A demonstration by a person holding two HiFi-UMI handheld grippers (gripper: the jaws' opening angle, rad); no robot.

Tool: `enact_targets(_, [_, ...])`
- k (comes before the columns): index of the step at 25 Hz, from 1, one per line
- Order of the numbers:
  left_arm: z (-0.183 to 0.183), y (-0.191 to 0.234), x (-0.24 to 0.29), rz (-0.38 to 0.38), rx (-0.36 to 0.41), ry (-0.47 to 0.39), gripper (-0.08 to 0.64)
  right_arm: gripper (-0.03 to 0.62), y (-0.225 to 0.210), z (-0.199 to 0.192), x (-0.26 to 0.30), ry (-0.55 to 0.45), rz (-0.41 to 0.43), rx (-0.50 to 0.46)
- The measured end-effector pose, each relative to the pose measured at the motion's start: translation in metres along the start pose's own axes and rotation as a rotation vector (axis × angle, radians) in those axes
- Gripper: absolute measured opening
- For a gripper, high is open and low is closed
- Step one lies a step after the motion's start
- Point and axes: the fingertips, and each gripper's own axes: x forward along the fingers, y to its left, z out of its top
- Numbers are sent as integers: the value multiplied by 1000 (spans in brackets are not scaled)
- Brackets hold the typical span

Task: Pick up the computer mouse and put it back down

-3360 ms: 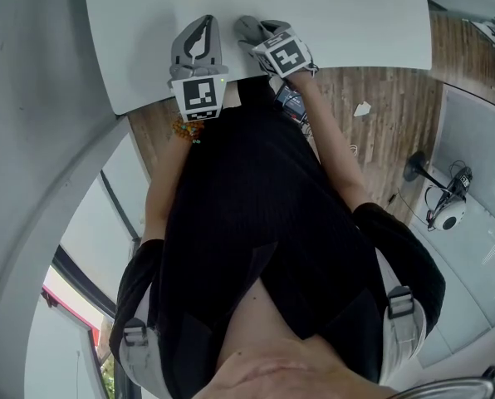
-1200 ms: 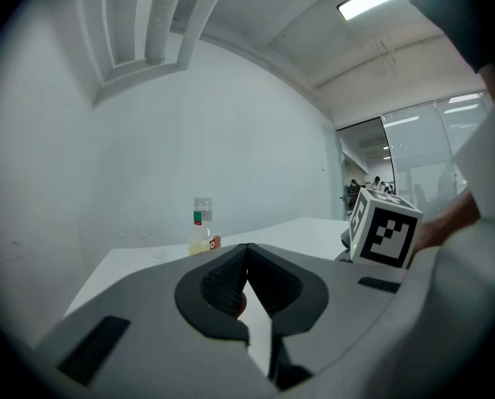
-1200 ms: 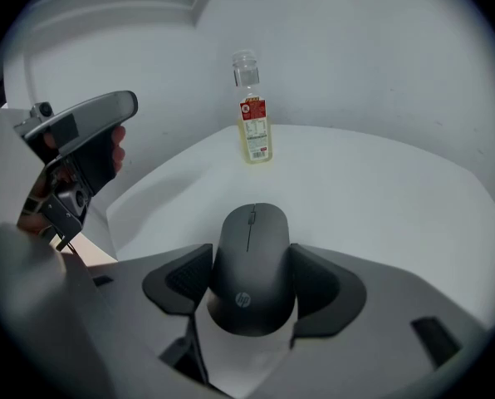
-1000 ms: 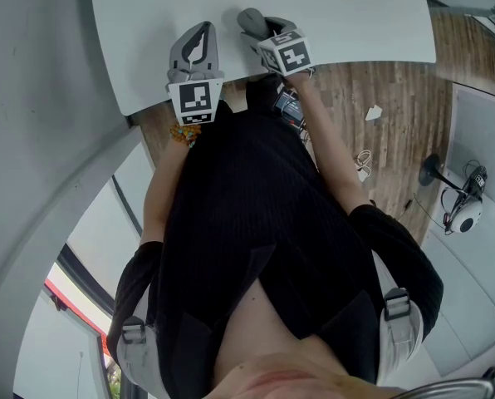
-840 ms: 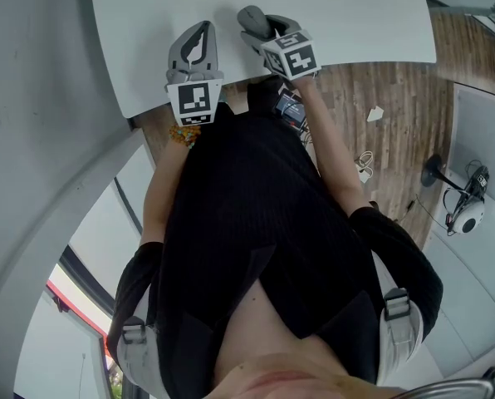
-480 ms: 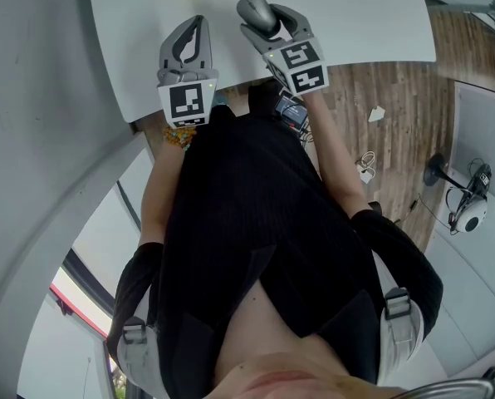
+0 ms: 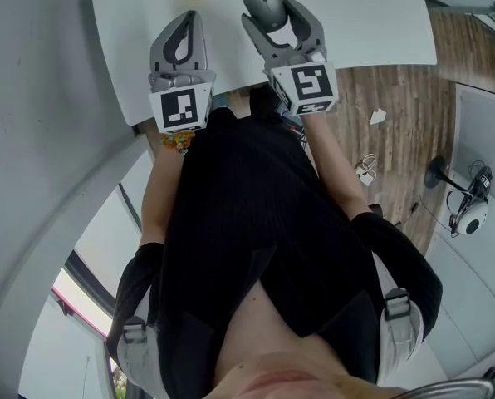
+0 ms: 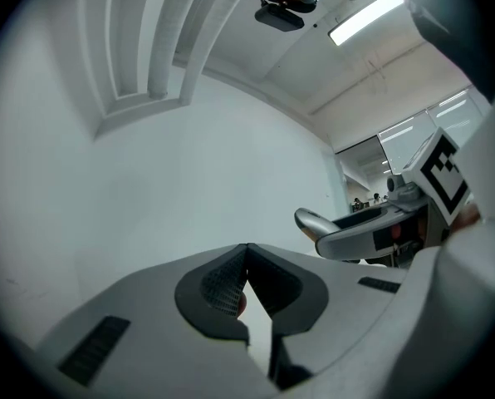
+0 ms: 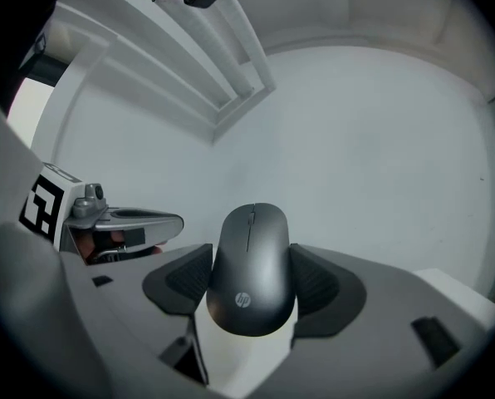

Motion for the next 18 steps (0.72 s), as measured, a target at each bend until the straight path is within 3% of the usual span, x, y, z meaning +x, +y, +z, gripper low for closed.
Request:
enact_targets(5, [8,-8,7,6,5,-4,3,285,-12,17,-10,-75,-32,17])
enact_targets(9, [7,-10,6,3,5,-2,3,285,-13,31,-18,-145,-64,-23])
enact_targets(18, [-1,-10,5,5,-4,11,3,285,-11,33,-18,-161,-58,-5])
